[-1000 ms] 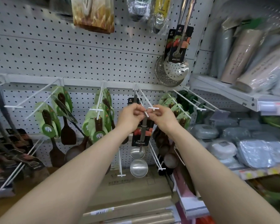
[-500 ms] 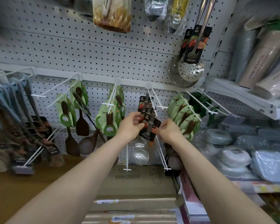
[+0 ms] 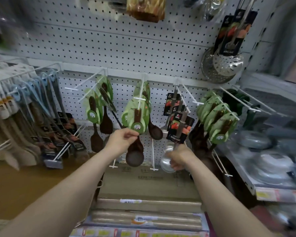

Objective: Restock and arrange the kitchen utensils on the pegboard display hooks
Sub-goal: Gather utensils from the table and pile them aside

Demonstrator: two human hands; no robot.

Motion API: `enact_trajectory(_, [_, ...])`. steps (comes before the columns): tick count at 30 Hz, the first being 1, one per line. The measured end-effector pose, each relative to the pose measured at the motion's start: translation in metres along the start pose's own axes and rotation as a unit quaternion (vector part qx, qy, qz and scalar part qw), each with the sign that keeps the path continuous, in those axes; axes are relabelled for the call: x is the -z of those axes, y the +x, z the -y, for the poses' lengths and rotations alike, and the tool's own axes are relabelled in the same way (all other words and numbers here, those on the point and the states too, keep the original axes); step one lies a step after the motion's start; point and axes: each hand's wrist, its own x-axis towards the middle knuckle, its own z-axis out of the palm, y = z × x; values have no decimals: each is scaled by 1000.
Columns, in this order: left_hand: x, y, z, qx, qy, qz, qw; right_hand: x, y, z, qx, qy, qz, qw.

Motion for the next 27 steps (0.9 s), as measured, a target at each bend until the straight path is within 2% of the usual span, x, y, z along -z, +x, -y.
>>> enact_trajectory(3, [14, 11, 14, 12, 16, -35, 999, -18, -1, 13, 33, 46, 15, 998])
enact_trajectory(6, [28, 26, 26, 21, 14, -58, 998, -35, 6, 38, 101, 107, -13, 989])
enact_trajectory(9, [39, 38, 40, 19, -9, -56, 998, -55, 13, 63, 131, 129, -33, 982])
enact_trajectory(13, [44, 47, 55, 2, 30, -37, 999, -83, 27, 82, 128, 165, -50, 977])
enact_trajectory(19, [45, 60, 75, -18, 71, 35, 997, -113, 23, 85, 95, 318, -20, 943])
enact_trajectory(27, [36, 72, 78, -47, 78, 58, 994, -105, 14, 57, 109, 322, 48, 939])
